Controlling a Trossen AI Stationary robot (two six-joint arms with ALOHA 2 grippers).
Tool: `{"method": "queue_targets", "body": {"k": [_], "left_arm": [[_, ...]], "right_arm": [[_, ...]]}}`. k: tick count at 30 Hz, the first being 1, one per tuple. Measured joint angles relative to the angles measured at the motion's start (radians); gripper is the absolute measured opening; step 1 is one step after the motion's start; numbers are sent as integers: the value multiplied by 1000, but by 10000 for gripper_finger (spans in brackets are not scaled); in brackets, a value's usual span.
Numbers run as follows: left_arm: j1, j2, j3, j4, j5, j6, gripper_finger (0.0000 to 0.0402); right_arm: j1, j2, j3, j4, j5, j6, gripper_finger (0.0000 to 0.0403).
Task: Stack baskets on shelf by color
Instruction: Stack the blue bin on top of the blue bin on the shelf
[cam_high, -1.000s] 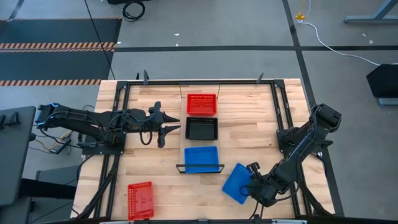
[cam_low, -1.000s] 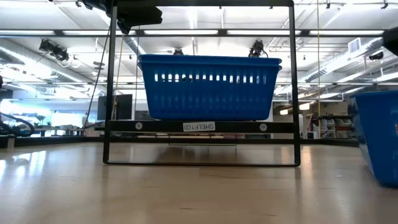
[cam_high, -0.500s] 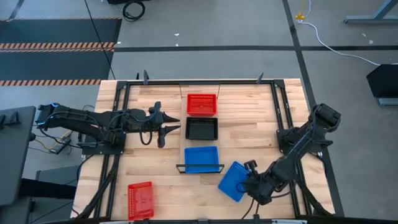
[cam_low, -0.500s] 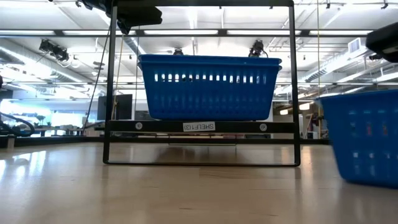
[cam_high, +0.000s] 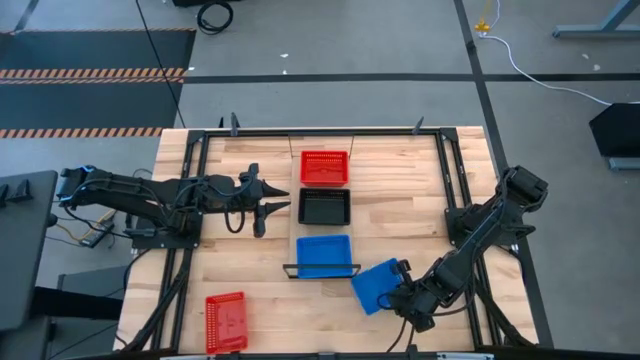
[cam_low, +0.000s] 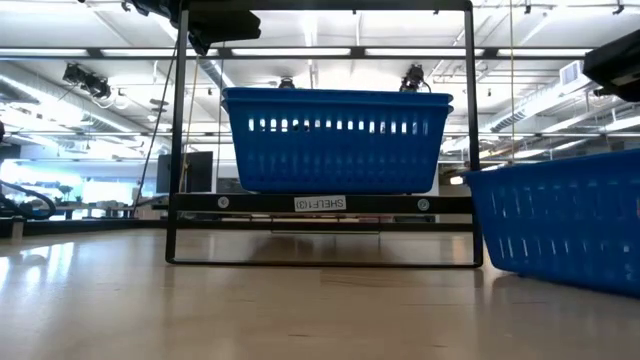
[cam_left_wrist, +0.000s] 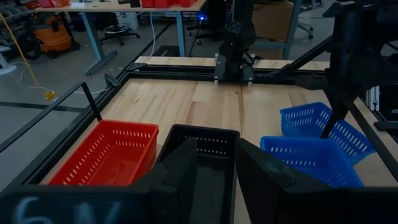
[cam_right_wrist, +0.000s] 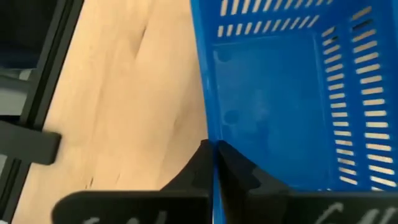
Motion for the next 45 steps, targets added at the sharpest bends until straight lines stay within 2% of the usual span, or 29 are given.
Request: {"method": "queue_targets", "body": {"k": [6,12,20,23,29,33,41,45], "left_arm": [[0,0,0,0,0,-1,117],[0,0,0,0,0,-1,117],[0,0,0,0,0,-1,117],[0,0,0,1,0,-1,117],[0,0,0,0,0,0,117],[0,0,0,0,0,0,117],[0,0,0,0,0,0,117],[0,0,0,-1,0,0,117]], "right_arm": [[-21,-1,0,1,-5,44,24],[-43,-1,23,-21,-79,120,8],[-81,0,191,-218,-87,113,7],[-92,-1,266,-287,-60,110,7],[-82,-1,320,-317,-27,74,14],[-67,-1,282,-298,-47,98,39],[-23,-1,166,-160,-38,110,149],[-12,-1,91,-101,-38,132,182]]}}
